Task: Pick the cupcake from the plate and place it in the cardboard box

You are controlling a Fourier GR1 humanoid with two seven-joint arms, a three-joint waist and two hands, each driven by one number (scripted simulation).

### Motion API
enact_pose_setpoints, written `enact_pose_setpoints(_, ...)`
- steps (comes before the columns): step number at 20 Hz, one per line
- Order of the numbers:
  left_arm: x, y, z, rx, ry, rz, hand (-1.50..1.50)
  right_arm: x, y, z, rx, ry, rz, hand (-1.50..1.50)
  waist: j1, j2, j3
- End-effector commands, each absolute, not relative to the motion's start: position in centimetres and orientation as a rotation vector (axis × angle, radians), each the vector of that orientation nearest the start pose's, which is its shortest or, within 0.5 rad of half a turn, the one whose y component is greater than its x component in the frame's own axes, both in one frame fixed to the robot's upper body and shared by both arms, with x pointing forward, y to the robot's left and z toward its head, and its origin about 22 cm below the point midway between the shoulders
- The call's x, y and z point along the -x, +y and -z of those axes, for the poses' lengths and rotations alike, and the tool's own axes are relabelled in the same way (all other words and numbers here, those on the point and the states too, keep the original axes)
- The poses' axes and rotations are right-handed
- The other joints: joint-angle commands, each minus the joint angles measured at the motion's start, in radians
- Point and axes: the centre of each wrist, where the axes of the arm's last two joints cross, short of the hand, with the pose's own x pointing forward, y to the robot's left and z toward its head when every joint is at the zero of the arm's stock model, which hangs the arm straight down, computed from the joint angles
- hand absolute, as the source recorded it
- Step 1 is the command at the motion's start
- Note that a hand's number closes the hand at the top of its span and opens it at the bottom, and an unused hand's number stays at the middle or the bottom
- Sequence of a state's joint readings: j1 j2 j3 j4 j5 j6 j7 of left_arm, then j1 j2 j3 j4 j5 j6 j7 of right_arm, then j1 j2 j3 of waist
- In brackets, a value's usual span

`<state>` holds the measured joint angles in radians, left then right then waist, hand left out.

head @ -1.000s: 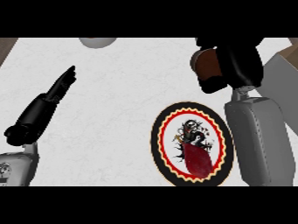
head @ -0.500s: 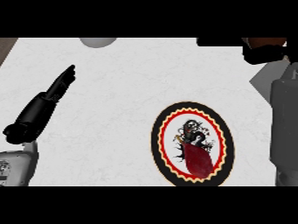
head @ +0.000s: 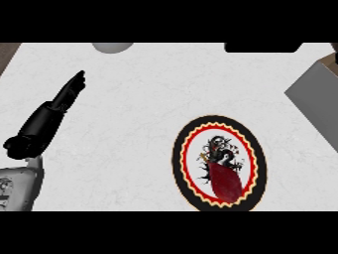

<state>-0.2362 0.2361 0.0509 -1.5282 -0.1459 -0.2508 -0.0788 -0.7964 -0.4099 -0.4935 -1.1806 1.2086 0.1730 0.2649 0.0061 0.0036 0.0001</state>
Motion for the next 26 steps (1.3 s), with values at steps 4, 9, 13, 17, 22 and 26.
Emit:
enact_pose_setpoints(4,-28.8,27.4,-5.3,-0.089,-1.74,0.529,0.0,-36.7,-42.6,-17.6,1.156,-0.957,-0.635,1.5,-0.002,0.0,0.0)
enact_pose_setpoints(9,-28.3,27.4,-7.8,-0.114,-1.774,0.528,0.0,-37.4,-44.4,-17.6,1.082,-0.85,-0.722,1.5,0.017,-0.001,0.001)
enact_pose_setpoints(13,-28.3,26.3,-5.8,-0.095,-1.764,0.535,0.0,-36.5,-47.0,-15.4,0.98,-0.764,-0.751,-1.5,0.017,0.004,0.001)
enact_pose_setpoints(17,-28.9,26.8,-6.5,-0.105,-1.776,0.54,0.0,-35.6,-48.8,-16.1,0.845,-0.908,-0.804,-1.5,0.009,0.002,0.001)
enact_pose_setpoints(22,-28.8,26.2,-5.8,-0.067,-1.749,0.523,0.0,-36.4,-47.7,-17.4,0.851,-1.315,-0.568,-1.5,0.0,0.0,0.002)
enact_pose_setpoints(26,-28.9,27.6,-5.1,-0.099,-1.727,0.516,0.0,-36.1,-48.9,-17.9,0.655,-1.605,-0.11,-1.5,-0.024,-0.001,0.003)
